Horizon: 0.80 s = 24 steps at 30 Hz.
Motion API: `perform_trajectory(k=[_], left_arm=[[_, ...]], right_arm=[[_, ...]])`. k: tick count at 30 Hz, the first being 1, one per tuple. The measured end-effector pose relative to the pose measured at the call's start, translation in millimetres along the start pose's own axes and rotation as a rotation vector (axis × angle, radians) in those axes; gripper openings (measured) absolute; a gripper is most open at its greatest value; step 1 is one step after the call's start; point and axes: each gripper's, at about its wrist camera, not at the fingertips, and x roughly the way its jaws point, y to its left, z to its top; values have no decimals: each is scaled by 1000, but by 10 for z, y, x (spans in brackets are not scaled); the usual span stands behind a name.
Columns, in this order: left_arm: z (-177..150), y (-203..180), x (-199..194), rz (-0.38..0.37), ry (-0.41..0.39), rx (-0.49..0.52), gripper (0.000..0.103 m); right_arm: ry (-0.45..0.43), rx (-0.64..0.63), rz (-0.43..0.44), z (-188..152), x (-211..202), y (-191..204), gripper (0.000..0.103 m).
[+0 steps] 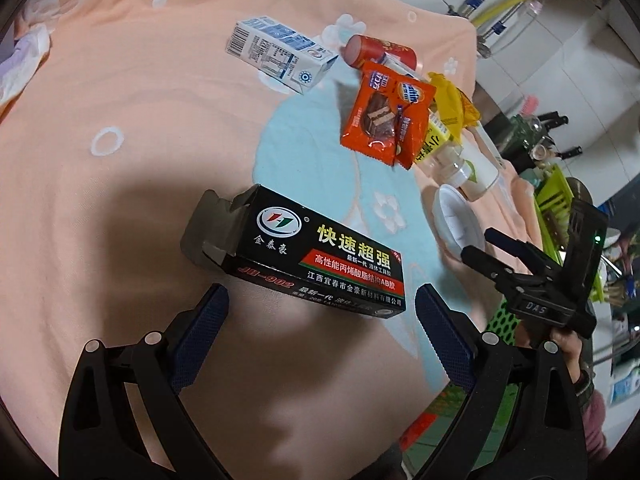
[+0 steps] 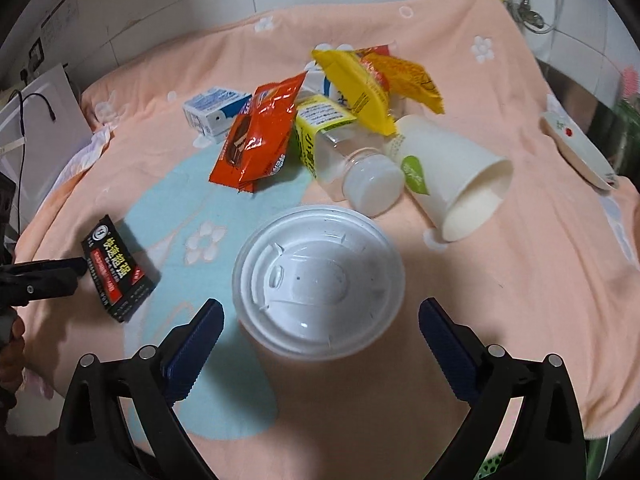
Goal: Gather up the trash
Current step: 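Grasp the white plastic lid with the right tool while the left tool grasps the glue box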
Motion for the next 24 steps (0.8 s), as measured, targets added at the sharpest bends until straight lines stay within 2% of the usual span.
perform_trajectory(k=[5, 14, 24], left_arm=[[40, -30, 37, 28, -2, -32, 93], [220, -67, 148, 71, -8, -43, 93], [623, -200, 352, 195, 25, 4, 93]], right_arm=[[30, -27, 3, 45, 175, -5, 95], [12, -25, 6, 119, 279, -9, 95], [-1, -33, -13, 130, 309, 15, 94]])
